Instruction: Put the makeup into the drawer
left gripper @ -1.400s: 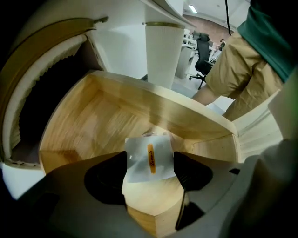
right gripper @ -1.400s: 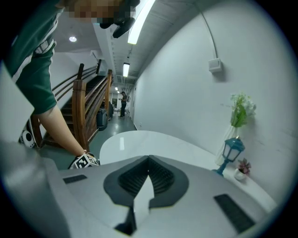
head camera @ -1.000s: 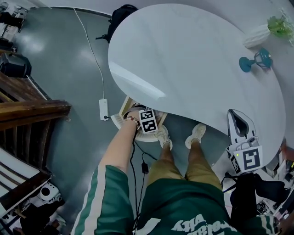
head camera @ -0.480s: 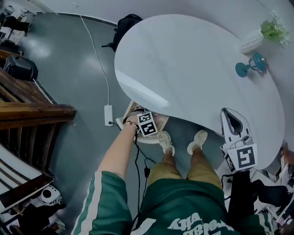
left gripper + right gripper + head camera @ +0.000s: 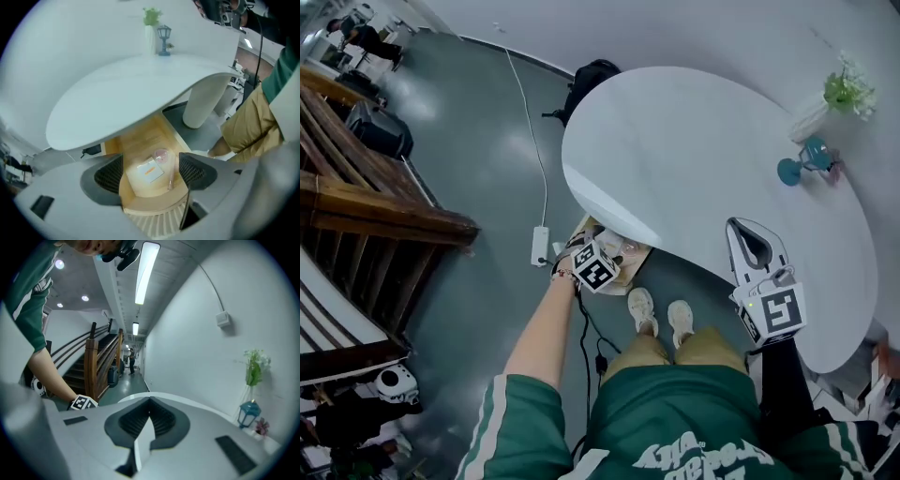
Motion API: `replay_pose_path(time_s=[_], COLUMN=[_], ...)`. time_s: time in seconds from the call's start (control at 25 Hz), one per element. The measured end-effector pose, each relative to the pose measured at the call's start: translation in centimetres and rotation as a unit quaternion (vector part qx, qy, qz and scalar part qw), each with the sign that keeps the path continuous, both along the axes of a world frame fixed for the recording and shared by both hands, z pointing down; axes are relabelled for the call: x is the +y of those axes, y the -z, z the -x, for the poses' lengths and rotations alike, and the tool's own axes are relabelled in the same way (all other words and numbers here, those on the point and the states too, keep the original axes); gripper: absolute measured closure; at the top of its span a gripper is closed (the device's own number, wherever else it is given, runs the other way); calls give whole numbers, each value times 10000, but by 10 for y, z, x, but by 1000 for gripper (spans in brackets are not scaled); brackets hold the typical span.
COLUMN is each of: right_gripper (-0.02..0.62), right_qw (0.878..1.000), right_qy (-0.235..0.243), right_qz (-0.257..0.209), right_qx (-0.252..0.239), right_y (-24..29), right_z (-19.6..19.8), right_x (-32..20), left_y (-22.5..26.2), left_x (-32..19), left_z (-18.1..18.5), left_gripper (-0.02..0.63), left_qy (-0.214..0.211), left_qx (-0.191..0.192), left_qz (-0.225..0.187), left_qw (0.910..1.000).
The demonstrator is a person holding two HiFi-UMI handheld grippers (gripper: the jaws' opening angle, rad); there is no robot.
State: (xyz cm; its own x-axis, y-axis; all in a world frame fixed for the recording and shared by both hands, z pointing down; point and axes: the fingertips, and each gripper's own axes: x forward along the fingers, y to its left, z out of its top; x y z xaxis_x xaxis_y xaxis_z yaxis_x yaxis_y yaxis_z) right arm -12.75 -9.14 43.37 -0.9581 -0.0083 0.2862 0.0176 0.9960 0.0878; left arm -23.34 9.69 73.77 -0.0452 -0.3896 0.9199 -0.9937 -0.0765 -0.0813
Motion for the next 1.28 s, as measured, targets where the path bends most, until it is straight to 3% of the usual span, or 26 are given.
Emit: replay_pose_path(time_s=[0.12, 0.24, 0.48, 0.68, 0.88, 1.28], right_gripper=[591, 591, 591, 591, 591, 591], right_qw=[9993, 9969, 9914, 9860, 9822, 9753], right_qy=[275, 539, 1002, 1376, 1587, 1827], right_qz=[78, 212, 307, 321, 322, 416], right_qx=[-254, -529, -786, -884, -955, -1172], right_y=[24, 37, 59, 70, 77, 101], right_z=[9, 15, 15, 11, 8, 19], right_x=[4, 7, 30, 44, 51, 71], left_y=[40, 74, 147, 207, 266, 365], left_x=[4, 8, 19, 26, 29, 39], left_z=[0, 1, -6, -9, -18, -36], left_gripper=[238, 238, 238, 238, 238, 238], left_qy=[678, 1373, 2458, 3136, 3605, 3821], left_qx=[-152, -411, -787, -1265, -1606, -2148], left_qz=[-359, -758, -1606, -2262, -2778, -3542], left_qw=[9969, 9868, 9527, 9135, 8758, 8261])
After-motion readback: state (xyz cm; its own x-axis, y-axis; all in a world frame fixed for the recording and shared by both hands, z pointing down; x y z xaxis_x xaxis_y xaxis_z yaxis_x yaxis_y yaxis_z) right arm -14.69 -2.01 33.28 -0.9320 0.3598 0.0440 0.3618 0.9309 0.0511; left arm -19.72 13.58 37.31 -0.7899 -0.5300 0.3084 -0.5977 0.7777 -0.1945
